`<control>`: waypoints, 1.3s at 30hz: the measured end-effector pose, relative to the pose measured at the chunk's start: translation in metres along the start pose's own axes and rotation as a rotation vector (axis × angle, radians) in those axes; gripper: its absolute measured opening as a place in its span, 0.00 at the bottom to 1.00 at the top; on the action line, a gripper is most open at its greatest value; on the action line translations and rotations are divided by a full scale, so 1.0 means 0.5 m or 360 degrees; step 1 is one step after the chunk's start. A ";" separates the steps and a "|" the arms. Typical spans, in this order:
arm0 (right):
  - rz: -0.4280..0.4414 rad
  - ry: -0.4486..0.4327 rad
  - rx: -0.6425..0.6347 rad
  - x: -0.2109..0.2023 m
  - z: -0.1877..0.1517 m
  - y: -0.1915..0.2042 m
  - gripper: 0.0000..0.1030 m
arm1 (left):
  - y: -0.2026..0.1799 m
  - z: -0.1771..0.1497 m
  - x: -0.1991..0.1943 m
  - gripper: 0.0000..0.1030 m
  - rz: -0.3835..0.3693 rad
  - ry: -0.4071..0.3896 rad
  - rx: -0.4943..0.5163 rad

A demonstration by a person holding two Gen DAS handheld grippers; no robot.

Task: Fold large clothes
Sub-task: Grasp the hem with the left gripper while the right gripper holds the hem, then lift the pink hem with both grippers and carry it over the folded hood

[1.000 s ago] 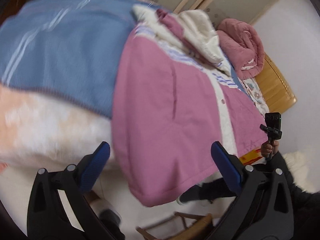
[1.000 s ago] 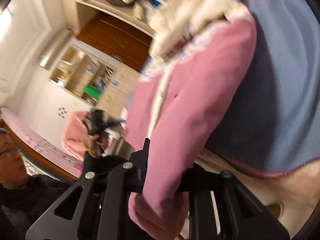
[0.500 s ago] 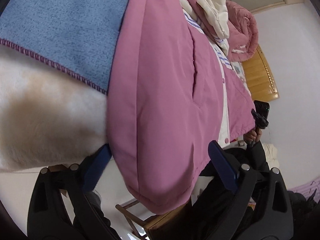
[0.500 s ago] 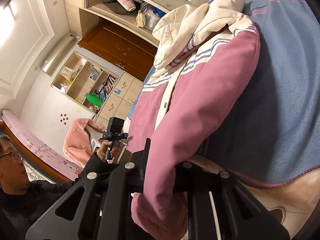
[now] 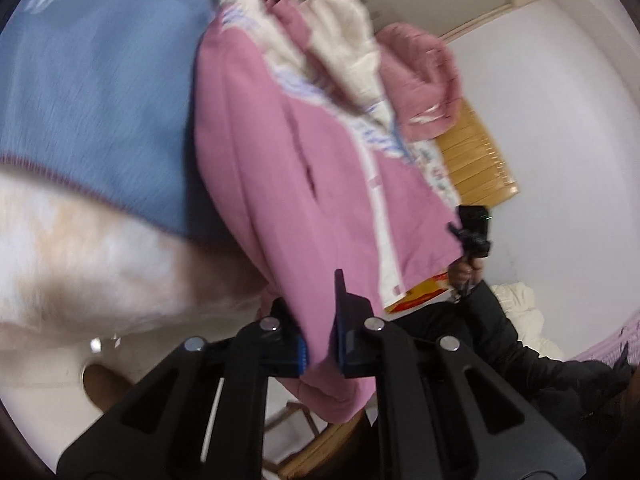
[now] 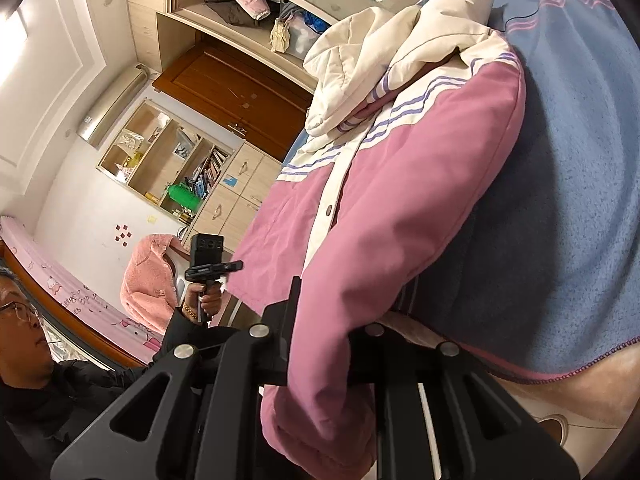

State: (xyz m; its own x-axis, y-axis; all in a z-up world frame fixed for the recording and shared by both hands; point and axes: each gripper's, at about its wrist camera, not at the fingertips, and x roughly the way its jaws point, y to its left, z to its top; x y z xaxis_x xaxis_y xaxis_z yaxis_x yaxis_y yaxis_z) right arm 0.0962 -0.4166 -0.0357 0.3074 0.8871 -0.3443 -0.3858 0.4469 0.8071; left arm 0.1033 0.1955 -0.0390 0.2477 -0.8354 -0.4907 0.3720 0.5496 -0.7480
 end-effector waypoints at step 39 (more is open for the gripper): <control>0.0411 -0.0790 -0.0097 -0.038 0.202 0.050 0.15 | -0.089 0.194 -0.033 0.08 -0.0154 -0.0893 0.0079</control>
State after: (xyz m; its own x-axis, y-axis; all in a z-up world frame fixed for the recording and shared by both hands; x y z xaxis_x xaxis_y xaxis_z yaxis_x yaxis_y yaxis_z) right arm 0.1686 -0.4338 0.0393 0.5632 0.8144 0.1396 -0.5477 0.2414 0.8011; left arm 0.1696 0.1852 0.0458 0.6423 -0.7602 -0.0982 0.4551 0.4812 -0.7492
